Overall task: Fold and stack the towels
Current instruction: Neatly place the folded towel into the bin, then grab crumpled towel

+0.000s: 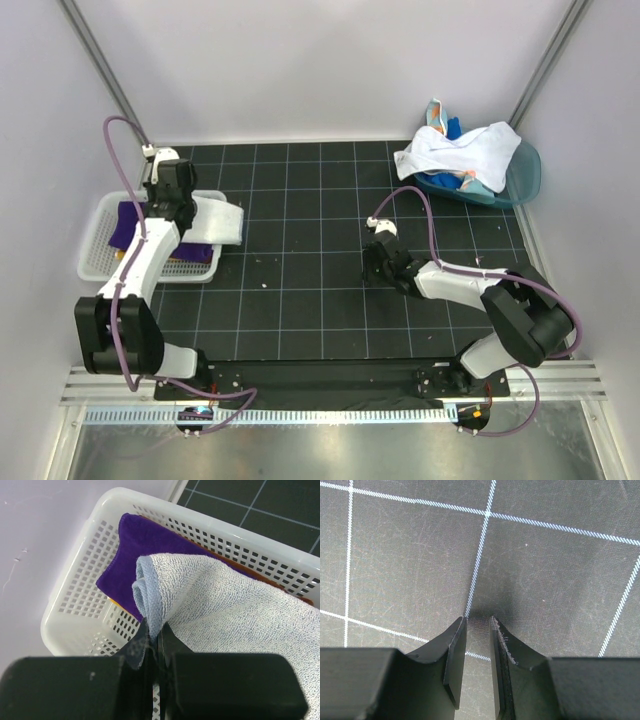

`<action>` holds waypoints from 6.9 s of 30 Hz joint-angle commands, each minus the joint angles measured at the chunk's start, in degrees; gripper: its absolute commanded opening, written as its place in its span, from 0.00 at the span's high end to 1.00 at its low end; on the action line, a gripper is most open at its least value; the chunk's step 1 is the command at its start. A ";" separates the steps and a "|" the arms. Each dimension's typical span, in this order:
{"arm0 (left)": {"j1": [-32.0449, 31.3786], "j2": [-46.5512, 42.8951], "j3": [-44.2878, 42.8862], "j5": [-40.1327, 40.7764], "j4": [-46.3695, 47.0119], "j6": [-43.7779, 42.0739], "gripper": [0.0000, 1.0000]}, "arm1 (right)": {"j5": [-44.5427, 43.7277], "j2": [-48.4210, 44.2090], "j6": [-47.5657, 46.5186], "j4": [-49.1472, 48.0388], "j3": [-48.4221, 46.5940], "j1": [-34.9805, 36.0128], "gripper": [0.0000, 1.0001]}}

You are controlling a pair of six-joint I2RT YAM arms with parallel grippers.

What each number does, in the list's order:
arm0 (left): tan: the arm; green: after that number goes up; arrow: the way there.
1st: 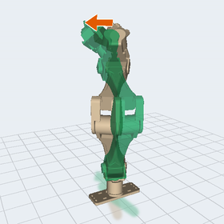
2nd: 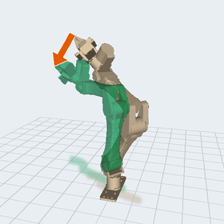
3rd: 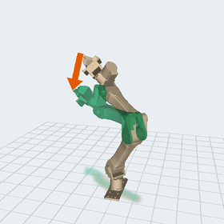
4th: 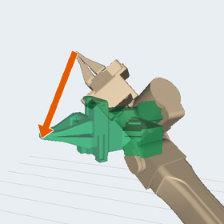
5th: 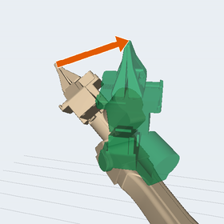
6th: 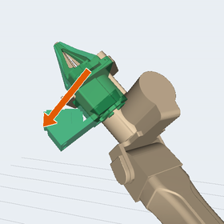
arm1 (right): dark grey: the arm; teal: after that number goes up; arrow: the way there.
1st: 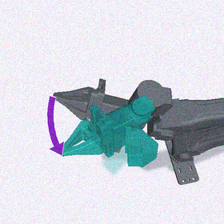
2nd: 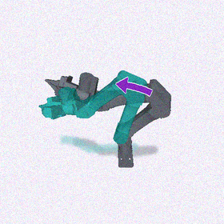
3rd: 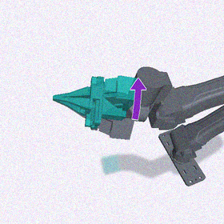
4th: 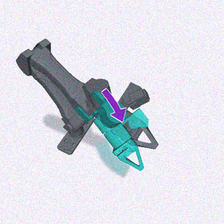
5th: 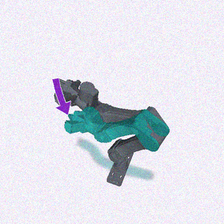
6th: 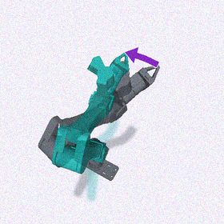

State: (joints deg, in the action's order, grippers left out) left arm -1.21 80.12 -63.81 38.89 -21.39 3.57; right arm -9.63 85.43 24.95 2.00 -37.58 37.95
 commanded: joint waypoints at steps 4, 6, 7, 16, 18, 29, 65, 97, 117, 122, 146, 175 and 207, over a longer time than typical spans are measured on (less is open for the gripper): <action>3.15 0.12 -1.84 -0.14 4.68 -1.29 1.00 | 0.93 -0.52 -0.60 -1.74 0.58 -0.16 0.68; 3.32 0.30 -1.67 0.74 4.95 -1.73 1.00 | 1.01 -0.35 -0.60 -1.65 0.58 -0.16 0.68; 3.58 0.48 -1.67 1.01 5.30 -1.90 1.00 | 1.10 -0.44 -0.60 -3.21 0.67 -0.16 0.68; 5.52 4.34 -4.39 0.75 6.36 -2.61 1.00 | 1.63 -0.70 -0.43 -3.49 0.93 -0.16 0.68; 6.13 5.31 -5.27 0.31 6.45 -2.61 1.00 | 1.72 -0.70 -0.43 -3.67 1.02 -0.16 0.68; 9.74 8.65 -7.91 -2.95 6.45 -0.76 1.00 | 1.80 -0.53 -0.43 -3.67 0.93 -0.25 0.68; 3.33 -3.26 -3.62 -5.40 -1.90 19.87 0.39 | -1.88 -2.98 -1.48 -3.05 1.19 -0.25 0.62; -21.46 -30.72 12.13 -38.01 -15.70 14.71 0.34 | -19.47 35.33 -10.17 20.24 -69.99 -28.55 0.25; -22.78 -30.02 11.96 -41.53 -15.61 14.44 0.35 | -15.77 35.87 -7.30 24.38 -68.78 -29.78 0.21; -22.78 -29.67 11.96 -41.97 -15.61 14.44 0.34 | -16.21 33.23 -2.89 21.13 -64.38 -29.78 0.21; -22.96 -28.70 11.78 -42.67 -15.70 14.09 0.36 | -10.50 34.28 5.90 15.49 -61.46 -32.68 0.74; -22.87 -28.26 11.87 -43.64 -15.70 13.92 0.37 | -6.98 26.54 16.00 1.70 -44.68 -32.86 0.50; -22.96 -28.70 11.78 -43.47 -15.97 13.57 0.38 | -2.07 28.13 3.88 10.83 -81.41 -36.64 0.99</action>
State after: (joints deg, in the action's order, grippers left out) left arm -23.94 52.10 -51.20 -4.16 -38.02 18.17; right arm -14.20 114.93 31.83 13.78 -113.78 1.13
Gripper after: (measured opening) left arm 0.623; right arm 0.043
